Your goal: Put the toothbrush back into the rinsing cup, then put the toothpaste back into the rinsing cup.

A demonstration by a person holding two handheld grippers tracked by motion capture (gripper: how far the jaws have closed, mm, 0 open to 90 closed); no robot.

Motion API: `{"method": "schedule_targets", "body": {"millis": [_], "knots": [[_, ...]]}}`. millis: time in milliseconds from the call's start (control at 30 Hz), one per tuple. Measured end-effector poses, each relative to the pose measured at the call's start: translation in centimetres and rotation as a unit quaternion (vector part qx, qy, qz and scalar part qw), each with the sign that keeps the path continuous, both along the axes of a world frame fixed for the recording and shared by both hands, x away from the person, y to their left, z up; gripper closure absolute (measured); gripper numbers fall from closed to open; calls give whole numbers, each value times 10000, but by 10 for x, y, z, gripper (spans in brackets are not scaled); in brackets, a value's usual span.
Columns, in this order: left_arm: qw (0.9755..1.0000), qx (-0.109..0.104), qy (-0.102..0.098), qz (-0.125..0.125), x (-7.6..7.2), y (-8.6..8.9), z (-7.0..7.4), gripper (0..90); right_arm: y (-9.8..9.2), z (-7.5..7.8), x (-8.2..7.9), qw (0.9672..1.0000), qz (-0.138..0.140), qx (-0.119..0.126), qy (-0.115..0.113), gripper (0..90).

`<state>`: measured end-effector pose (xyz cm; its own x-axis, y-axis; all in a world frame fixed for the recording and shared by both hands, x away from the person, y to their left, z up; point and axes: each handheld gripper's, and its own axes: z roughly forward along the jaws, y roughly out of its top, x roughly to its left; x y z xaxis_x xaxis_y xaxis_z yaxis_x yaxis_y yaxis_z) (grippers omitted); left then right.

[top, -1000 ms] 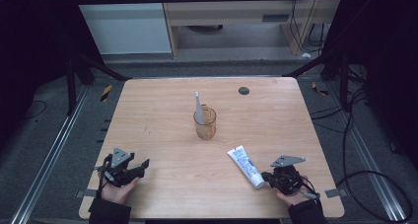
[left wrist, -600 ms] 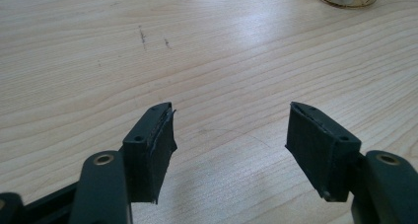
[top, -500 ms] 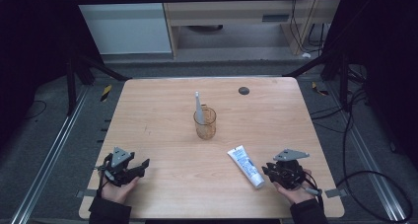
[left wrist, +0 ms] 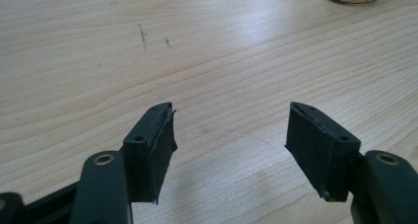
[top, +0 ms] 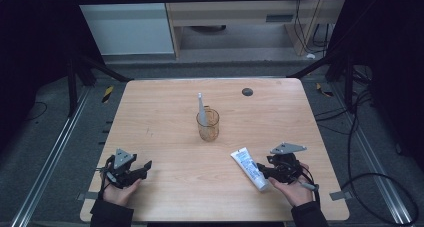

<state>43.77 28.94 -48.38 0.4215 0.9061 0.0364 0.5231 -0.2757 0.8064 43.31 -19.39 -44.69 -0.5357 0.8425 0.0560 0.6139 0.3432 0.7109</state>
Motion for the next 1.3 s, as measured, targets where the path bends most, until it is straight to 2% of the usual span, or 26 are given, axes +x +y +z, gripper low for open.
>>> {"method": "schedule_targets", "body": {"millis": [367,667,833,1300], "knots": [[10000,-5,44,-51,1,0,-1,342,22,7,11,9997,108,-31,206,482],[10000,5,35,-49,1,0,-1,344,43,3,23,9988,176,-302,347,450],[10000,-1,68,-39,1,1,-2,344,44,0,27,9981,42,-381,480,421],[9999,0,100,-40,2,1,-2,344,46,-8,29,9955,99,-525,777,401]]}}
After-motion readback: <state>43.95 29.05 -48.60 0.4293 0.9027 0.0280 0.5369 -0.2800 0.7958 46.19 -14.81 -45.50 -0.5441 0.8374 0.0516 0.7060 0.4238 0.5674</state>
